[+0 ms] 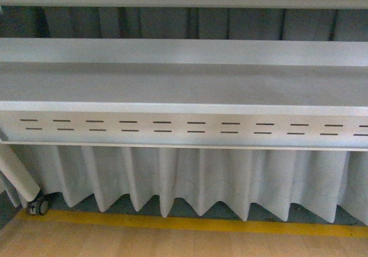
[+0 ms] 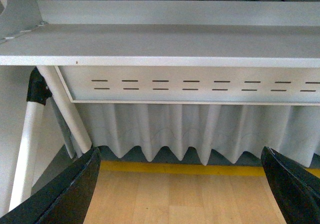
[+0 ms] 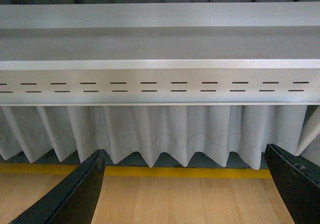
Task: Wind up and store yellow beetle toy
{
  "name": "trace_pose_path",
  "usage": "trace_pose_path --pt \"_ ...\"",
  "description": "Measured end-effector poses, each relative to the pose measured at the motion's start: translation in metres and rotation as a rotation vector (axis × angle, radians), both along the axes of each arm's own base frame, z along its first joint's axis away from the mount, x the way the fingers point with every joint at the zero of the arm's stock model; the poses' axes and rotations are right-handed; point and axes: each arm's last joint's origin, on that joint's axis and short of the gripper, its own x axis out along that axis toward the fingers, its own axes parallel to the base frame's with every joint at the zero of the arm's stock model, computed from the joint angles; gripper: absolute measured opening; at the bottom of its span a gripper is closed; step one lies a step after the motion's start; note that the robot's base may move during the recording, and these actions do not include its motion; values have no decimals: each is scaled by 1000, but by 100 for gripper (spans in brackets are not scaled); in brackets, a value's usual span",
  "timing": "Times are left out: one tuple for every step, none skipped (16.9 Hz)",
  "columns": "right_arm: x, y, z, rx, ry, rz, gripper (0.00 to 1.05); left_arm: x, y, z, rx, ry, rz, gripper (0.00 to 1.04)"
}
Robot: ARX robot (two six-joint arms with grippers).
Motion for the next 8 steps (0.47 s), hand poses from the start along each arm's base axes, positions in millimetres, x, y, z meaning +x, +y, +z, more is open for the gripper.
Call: trace_pose_path --pt "0 0 0 0 0 0 98 0 0 0 0 0 0 98" --pt "0 0 0 0 0 0 98 0 0 0 0 0 0 98" --pt "0 0 0 0 0 0 98 0 0 0 0 0 0 98" --pt "0 0 0 0 0 0 98 0 0 0 0 0 0 98" --pt "0 0 0 0 0 0 98 0 0 0 0 0 0 98" --pt "0 0 0 0 0 0 98 0 0 0 0 0 0 98" --pt "0 0 0 0 0 0 98 0 0 0 0 0 0 98" --pt "0 0 0 0 0 0 98 0 0 0 0 0 0 98"
